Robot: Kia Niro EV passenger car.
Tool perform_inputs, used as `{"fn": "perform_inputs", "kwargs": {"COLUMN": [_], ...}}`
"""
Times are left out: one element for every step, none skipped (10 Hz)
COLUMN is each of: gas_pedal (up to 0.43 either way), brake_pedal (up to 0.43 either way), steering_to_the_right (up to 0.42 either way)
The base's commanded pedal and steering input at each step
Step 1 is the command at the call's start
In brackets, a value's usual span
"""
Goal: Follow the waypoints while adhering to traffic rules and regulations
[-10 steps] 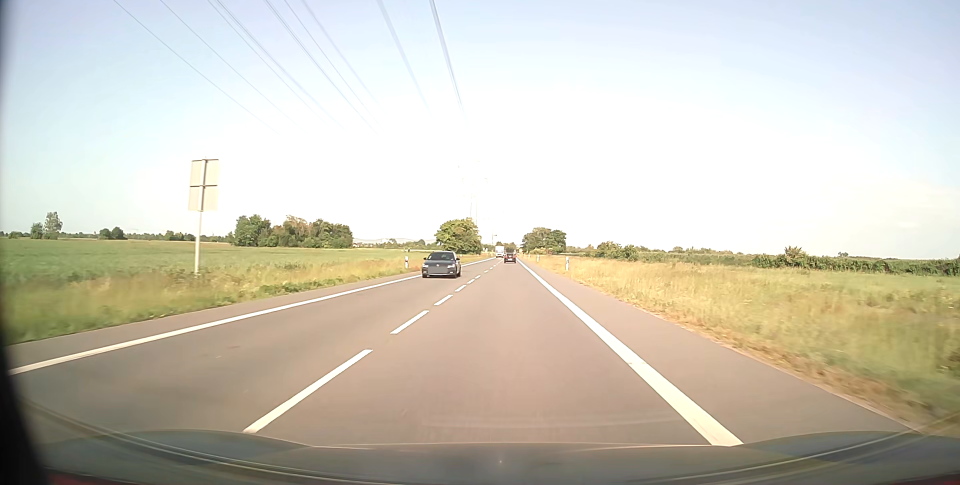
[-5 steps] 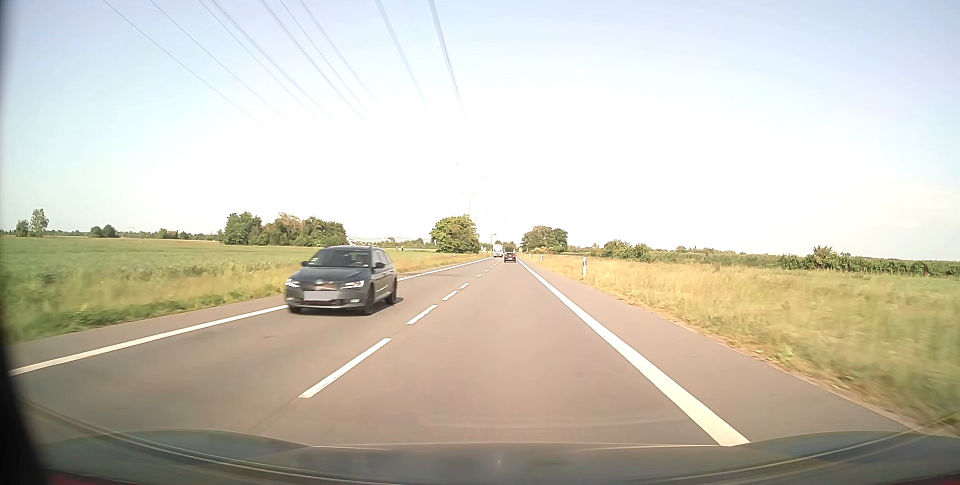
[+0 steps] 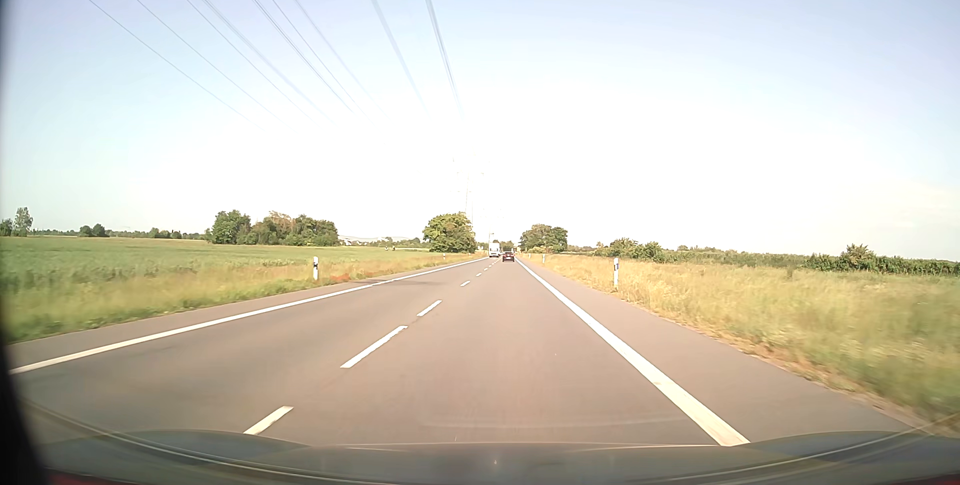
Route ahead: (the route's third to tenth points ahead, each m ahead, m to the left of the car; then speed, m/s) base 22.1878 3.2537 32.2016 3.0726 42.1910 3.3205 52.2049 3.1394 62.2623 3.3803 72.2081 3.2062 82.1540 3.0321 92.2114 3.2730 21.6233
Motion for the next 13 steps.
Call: {"fn": "perform_inputs", "kwargs": {"gas_pedal": [0.197, 0.197, 0.197, 0.197, 0.197, 0.197, 0.197, 0.197, 0.197, 0.197, 0.197, 0.197, 0.197], "brake_pedal": [0.030, 0.030, 0.030, 0.030, 0.030, 0.030, 0.030, 0.030, 0.030, 0.030, 0.030, 0.030, 0.030], "steering_to_the_right": [0.001, 0.000, 0.001, 0.001, 0.001, 0.001, 0.001, 0.001, 0.001, 0.001, 0.001, 0.000, 0.000]}}
